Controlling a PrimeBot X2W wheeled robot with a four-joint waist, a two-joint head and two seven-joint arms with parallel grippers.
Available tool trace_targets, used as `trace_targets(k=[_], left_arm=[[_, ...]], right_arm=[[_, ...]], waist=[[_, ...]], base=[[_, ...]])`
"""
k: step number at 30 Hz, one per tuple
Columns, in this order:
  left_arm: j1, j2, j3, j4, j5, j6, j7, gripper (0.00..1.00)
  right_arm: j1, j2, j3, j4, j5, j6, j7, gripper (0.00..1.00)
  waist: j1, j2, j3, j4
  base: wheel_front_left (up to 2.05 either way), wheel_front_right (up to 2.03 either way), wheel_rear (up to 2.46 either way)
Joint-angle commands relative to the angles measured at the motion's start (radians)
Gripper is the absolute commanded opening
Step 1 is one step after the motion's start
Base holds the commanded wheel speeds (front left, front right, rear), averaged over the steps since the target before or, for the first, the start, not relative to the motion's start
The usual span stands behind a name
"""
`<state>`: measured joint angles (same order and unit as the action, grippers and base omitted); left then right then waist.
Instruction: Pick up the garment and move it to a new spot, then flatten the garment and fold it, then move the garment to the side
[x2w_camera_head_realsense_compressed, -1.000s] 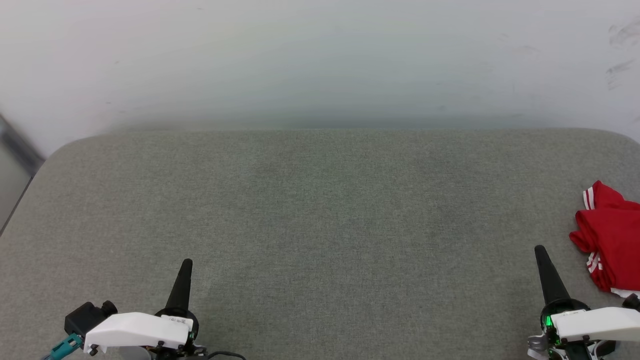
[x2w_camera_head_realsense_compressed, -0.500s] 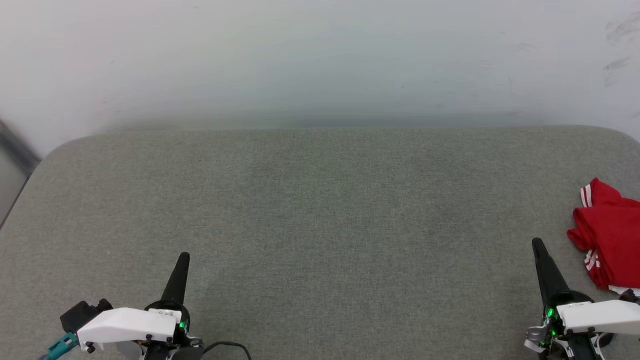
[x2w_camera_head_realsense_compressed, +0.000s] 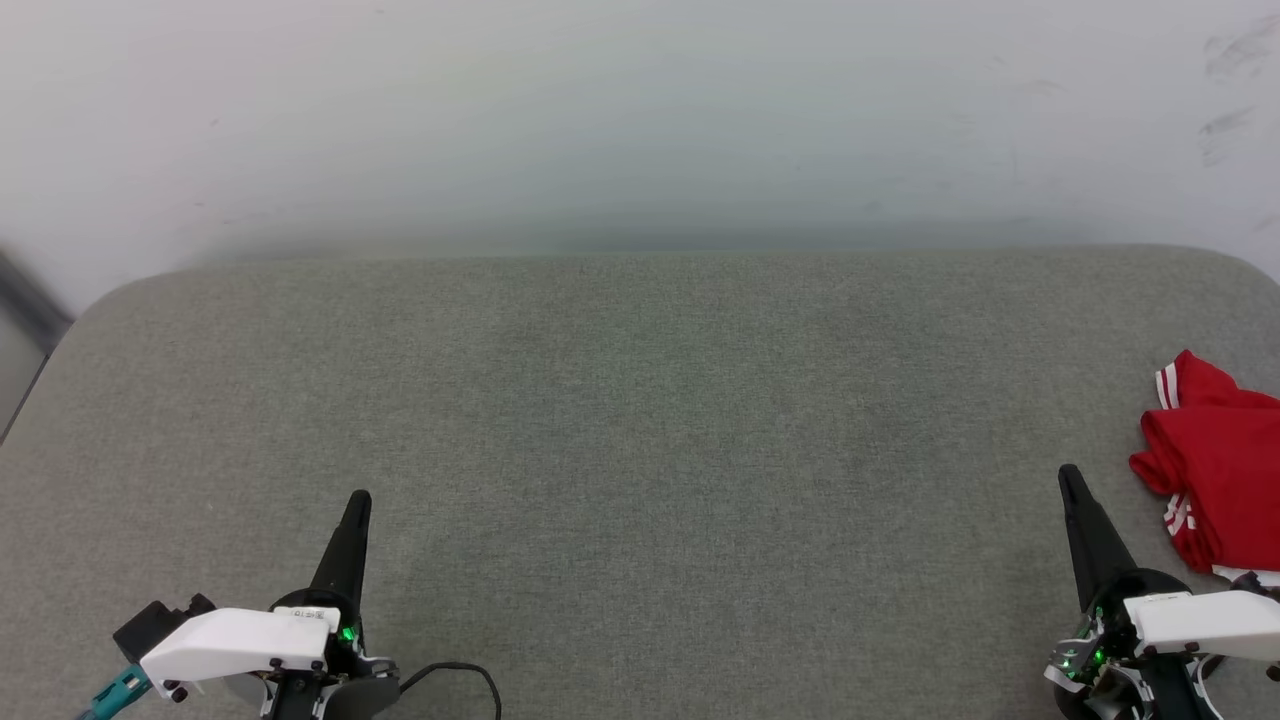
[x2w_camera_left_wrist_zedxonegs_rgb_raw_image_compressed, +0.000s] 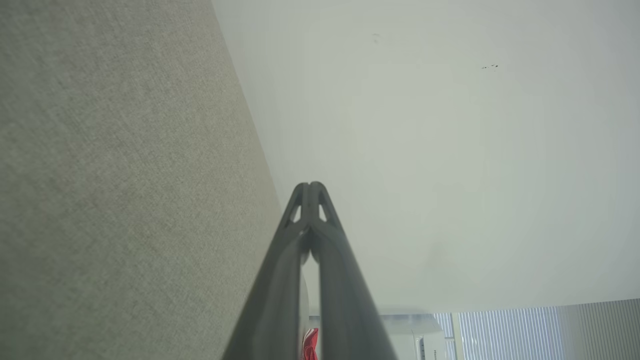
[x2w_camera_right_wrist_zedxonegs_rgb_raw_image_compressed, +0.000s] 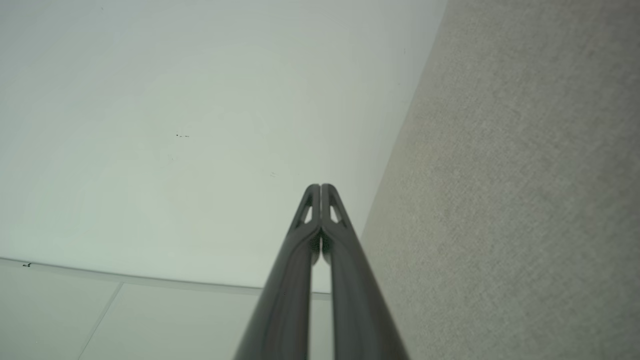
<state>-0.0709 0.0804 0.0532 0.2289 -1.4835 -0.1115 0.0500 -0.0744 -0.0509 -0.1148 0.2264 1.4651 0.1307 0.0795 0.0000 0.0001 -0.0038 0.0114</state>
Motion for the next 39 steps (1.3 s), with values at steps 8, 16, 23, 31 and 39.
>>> trace_targets(k=[8, 16, 23, 31, 39], left_arm=[[-0.028, -0.006, 0.016, 0.007, -0.078, -0.014, 0.02, 0.0], [-0.04, -0.009, 0.029, 0.015, -0.136, -0.02, 0.036, 0.0], [-0.04, -0.01, 0.034, 0.017, -0.153, -0.023, 0.043, 0.0], [-0.04, -0.012, 0.037, 0.017, -0.149, -0.023, 0.045, 0.0], [-0.041, -0.013, 0.039, 0.017, -0.149, -0.023, 0.048, 0.0]], right_arm=[[-0.029, 0.001, 0.001, 0.01, 0.074, 0.0, 0.018, 0.0], [-0.037, 0.001, 0.001, 0.018, 0.13, 0.0, 0.033, 0.0], [-0.041, 0.001, 0.001, 0.02, 0.149, 0.0, 0.038, 0.0], [-0.041, 0.001, 0.001, 0.02, 0.149, 0.0, 0.037, 0.0], [-0.041, 0.001, 0.001, 0.02, 0.149, 0.0, 0.037, 0.0]], waist=[[0.0, -0.0001, 0.003, -0.005], [0.0, -0.0001, 0.006, -0.009], [0.0, -0.0001, 0.007, -0.011], [0.0, -0.0001, 0.007, -0.011], [0.0, -0.0001, 0.007, -0.011]], base=[[0.0, 0.0, 0.0], [0.0, 0.0, 0.0], [0.0, 0.0, 0.0], [0.0, 0.0, 0.0], [0.0, 0.0, 0.0]])
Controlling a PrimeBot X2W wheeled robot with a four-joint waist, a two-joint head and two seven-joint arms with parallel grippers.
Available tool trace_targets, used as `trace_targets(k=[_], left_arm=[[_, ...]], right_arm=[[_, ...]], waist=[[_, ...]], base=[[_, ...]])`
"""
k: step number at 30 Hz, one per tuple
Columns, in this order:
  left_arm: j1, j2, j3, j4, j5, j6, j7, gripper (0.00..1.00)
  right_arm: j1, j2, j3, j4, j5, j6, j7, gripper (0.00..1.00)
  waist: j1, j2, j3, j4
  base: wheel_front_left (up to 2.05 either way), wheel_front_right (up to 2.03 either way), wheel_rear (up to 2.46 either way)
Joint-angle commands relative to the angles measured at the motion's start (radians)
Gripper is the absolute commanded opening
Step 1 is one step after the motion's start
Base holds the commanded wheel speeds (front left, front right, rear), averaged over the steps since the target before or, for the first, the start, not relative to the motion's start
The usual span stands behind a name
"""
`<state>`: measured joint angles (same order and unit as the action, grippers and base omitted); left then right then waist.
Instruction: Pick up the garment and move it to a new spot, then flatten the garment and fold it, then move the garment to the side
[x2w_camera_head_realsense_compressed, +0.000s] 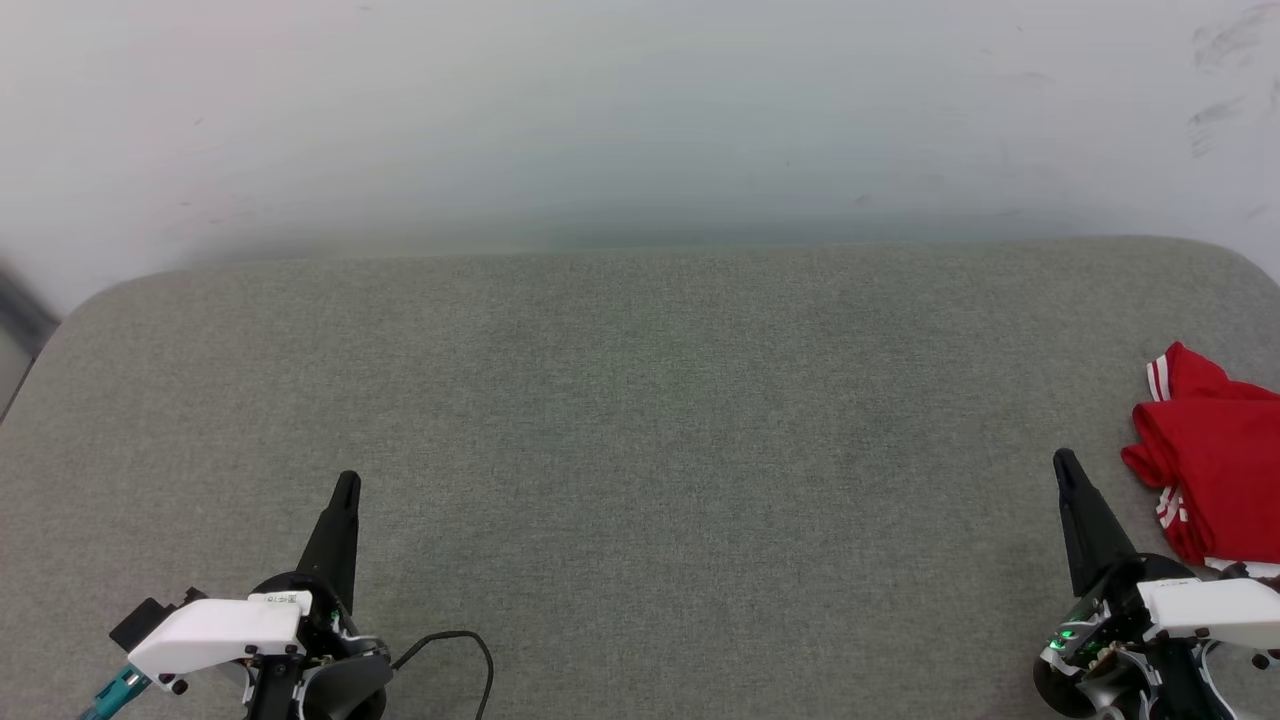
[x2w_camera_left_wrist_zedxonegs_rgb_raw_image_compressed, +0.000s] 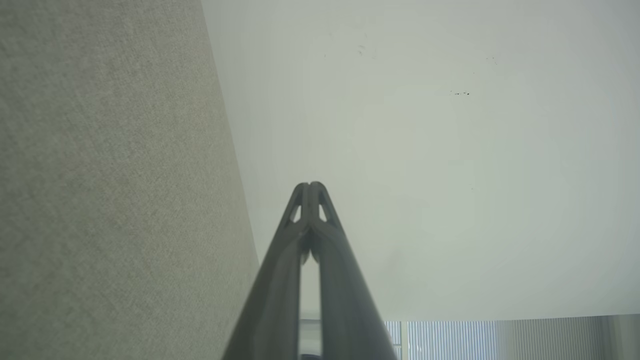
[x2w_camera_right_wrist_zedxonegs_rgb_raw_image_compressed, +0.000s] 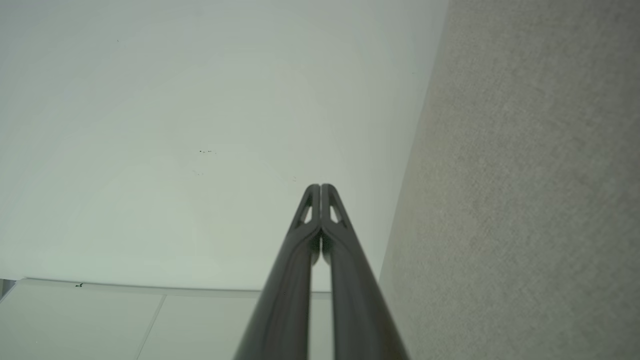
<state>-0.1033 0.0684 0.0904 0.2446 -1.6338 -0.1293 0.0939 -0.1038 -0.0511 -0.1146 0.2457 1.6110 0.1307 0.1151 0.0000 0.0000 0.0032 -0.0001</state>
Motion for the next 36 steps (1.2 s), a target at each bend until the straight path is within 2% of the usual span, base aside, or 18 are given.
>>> trace_targets(k=[1, 36], left_arm=[[-0.008, -0.001, 0.001, 0.001, 0.002, -0.005, 0.005, 0.0], [-0.01, -0.007, 0.01, 0.002, 0.011, -0.005, 0.011, 0.0]], right_arm=[[-0.012, 0.002, 0.001, 0.001, 0.003, 0.0, 0.002, 0.0], [-0.012, 0.002, 0.001, 0.001, 0.004, 0.0, 0.001, 0.0]], waist=[[0.0, 0.0, 0.0, 0.0], [0.0, 0.0, 0.0, 0.0]], base=[[0.0, 0.0, 0.0], [0.0, 0.0, 0.0]])
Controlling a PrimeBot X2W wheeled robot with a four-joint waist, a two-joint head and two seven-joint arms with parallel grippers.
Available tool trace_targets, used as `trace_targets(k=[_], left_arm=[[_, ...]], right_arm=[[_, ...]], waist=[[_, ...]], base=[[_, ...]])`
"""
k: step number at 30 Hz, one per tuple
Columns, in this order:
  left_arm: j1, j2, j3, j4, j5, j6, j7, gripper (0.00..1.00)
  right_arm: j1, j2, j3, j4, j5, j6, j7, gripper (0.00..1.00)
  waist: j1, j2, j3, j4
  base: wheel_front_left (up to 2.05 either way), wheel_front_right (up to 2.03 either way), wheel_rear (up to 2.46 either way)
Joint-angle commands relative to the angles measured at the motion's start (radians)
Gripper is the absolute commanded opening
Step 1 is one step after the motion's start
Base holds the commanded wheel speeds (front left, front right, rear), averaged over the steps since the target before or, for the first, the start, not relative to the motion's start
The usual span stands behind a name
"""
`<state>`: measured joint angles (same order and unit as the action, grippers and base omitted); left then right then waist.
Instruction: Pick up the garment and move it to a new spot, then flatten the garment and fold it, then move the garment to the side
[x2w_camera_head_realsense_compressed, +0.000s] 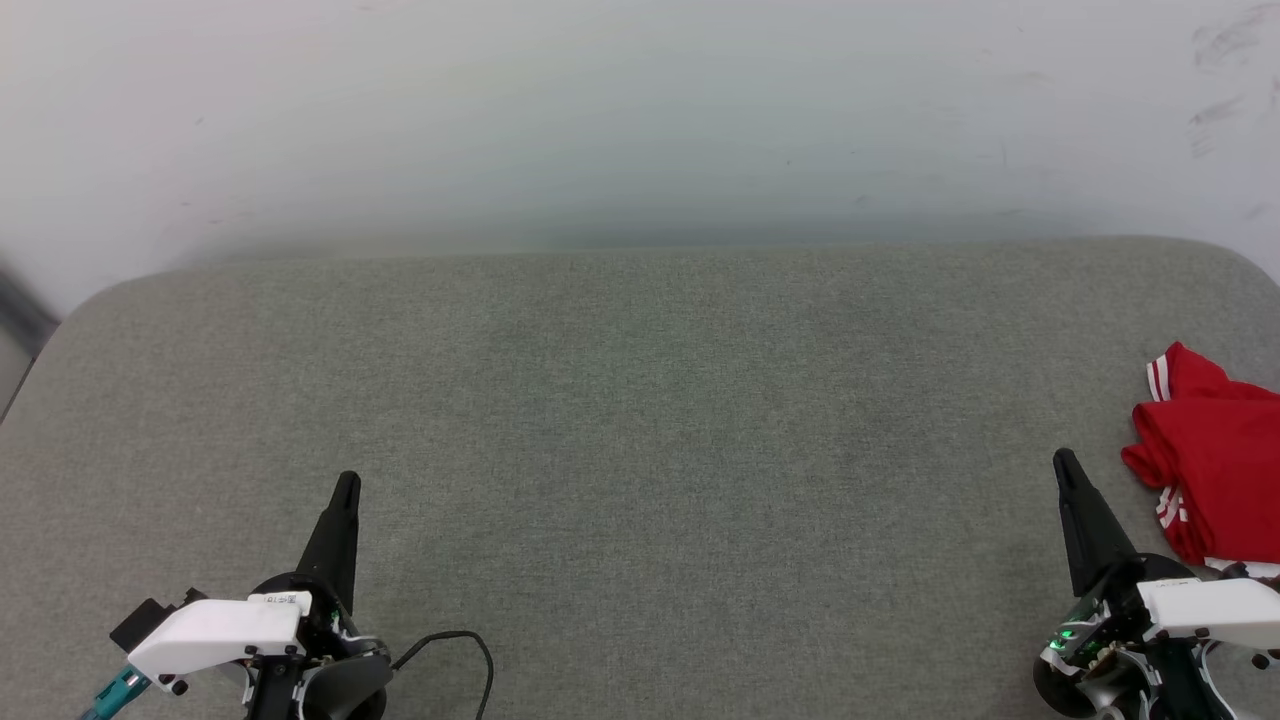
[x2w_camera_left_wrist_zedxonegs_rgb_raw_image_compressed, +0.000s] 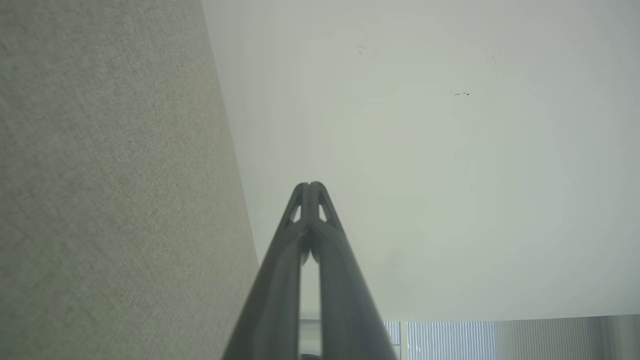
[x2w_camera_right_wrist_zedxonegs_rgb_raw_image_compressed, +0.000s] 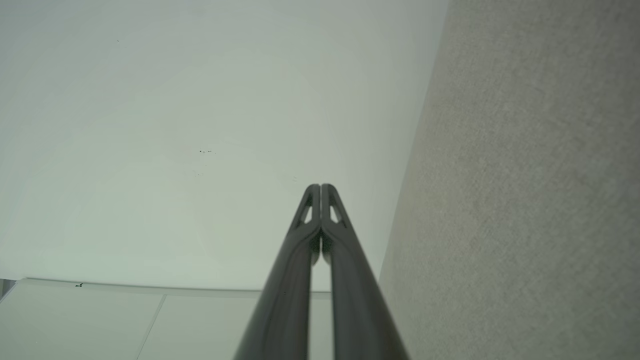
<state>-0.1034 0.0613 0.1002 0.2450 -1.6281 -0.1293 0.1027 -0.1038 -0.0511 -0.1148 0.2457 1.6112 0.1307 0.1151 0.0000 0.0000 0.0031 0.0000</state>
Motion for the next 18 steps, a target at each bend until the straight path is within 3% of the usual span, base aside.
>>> trace_targets(k=[1, 18], left_arm=[[-0.01, 0.0, 0.001, 0.001, 0.005, -0.005, 0.002, 0.0], [-0.01, -0.003, 0.004, 0.001, 0.007, -0.005, 0.006, 0.0]], right_arm=[[-0.012, 0.002, 0.001, 0.001, 0.003, 0.0, 0.001, 0.0], [-0.012, 0.002, 0.002, 0.001, 0.003, 0.0, 0.001, 0.0]], waist=[[0.0, 0.0, 0.0, 0.0], [0.0, 0.0, 0.0, 0.0]], base=[[0.0, 0.0, 0.0], [0.0, 0.0, 0.0]])
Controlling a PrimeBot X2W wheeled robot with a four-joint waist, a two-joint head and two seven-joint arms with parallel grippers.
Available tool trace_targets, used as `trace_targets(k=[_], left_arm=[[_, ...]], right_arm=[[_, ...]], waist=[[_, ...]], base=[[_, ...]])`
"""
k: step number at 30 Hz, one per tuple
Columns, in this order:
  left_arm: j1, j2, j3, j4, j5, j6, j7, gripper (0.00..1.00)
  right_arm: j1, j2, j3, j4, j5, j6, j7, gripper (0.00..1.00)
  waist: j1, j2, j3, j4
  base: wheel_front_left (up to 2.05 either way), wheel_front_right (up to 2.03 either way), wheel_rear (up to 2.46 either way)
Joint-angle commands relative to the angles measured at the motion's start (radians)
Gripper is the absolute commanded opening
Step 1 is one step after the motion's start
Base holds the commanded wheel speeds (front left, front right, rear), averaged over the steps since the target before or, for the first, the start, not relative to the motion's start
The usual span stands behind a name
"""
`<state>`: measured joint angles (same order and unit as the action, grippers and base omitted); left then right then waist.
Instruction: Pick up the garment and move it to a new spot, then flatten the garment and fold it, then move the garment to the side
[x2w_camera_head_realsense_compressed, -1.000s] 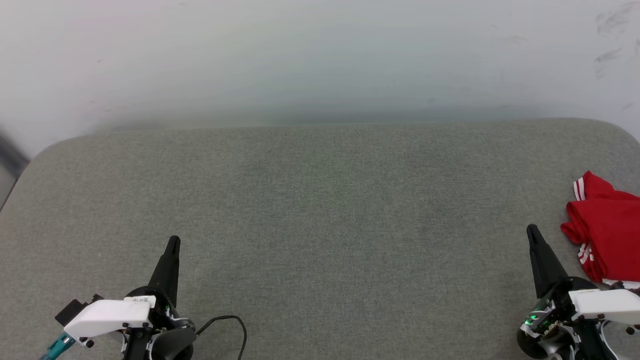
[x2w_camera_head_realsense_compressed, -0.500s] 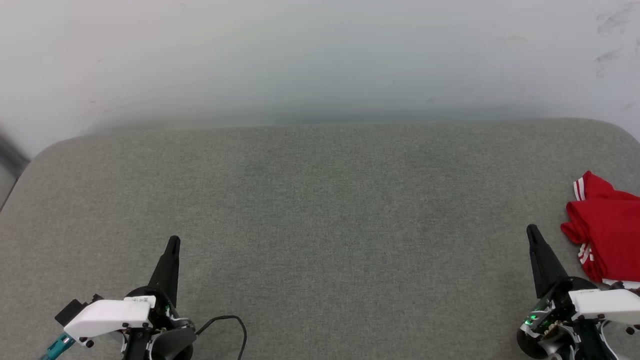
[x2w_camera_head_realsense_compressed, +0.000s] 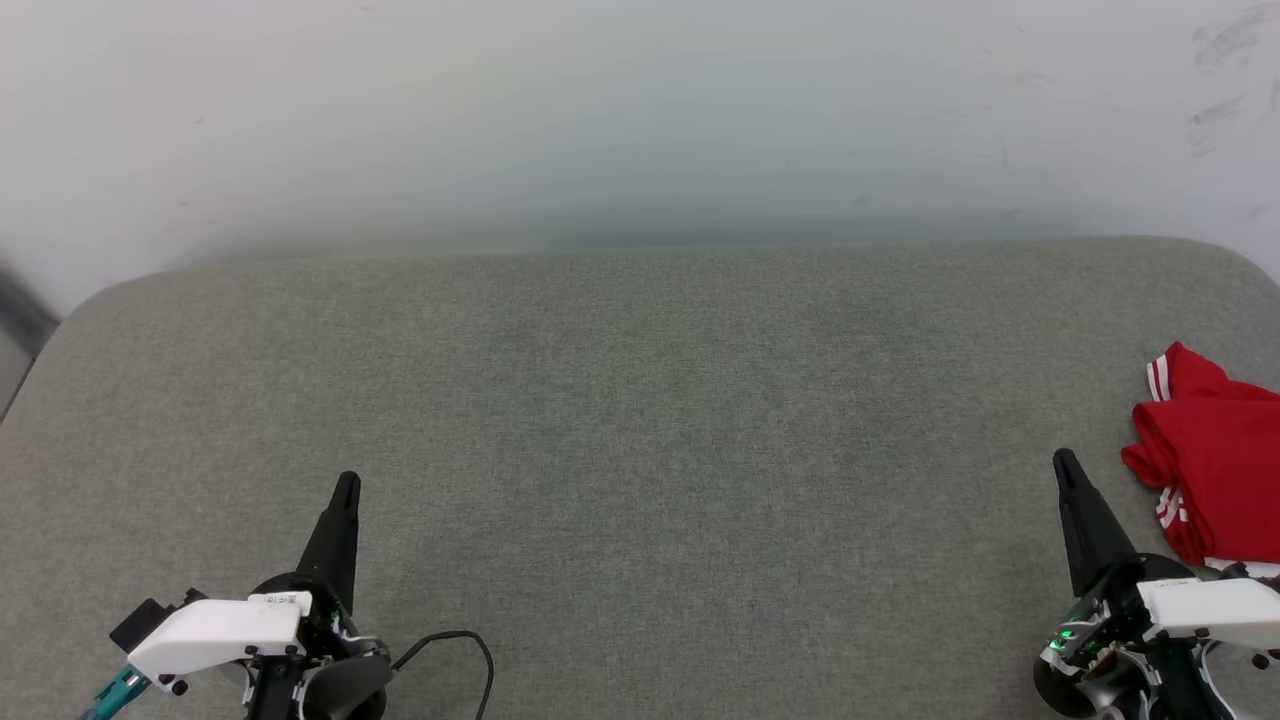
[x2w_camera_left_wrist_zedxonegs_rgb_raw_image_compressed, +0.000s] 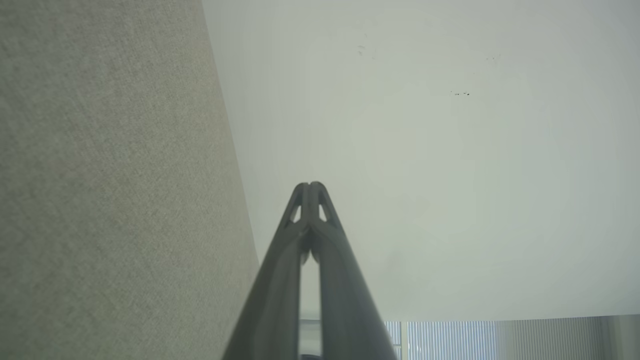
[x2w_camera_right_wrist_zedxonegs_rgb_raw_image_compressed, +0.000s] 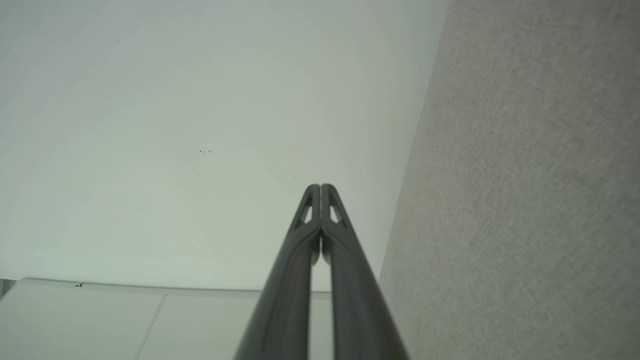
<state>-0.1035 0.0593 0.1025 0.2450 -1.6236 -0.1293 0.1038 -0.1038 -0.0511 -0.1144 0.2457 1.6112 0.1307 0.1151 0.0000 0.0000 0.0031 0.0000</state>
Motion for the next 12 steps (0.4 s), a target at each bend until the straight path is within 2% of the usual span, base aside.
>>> trace_targets(k=[1, 12], left_arm=[[-0.01, -0.001, 0.002, 0.001, 0.003, -0.005, 0.005, 0.0], [-0.01, -0.002, 0.004, 0.001, 0.005, -0.005, 0.007, 0.0]], right_arm=[[-0.012, 0.002, 0.001, 0.001, 0.003, 0.0, 0.001, 0.0], [-0.012, 0.002, 0.001, 0.001, 0.004, 0.0, 0.001, 0.0]], waist=[[0.0, 0.0, 0.0, 0.0], [0.0, 0.0, 0.0, 0.0]], base=[[0.0, 0.0, 0.0], [0.0, 0.0, 0.0]])
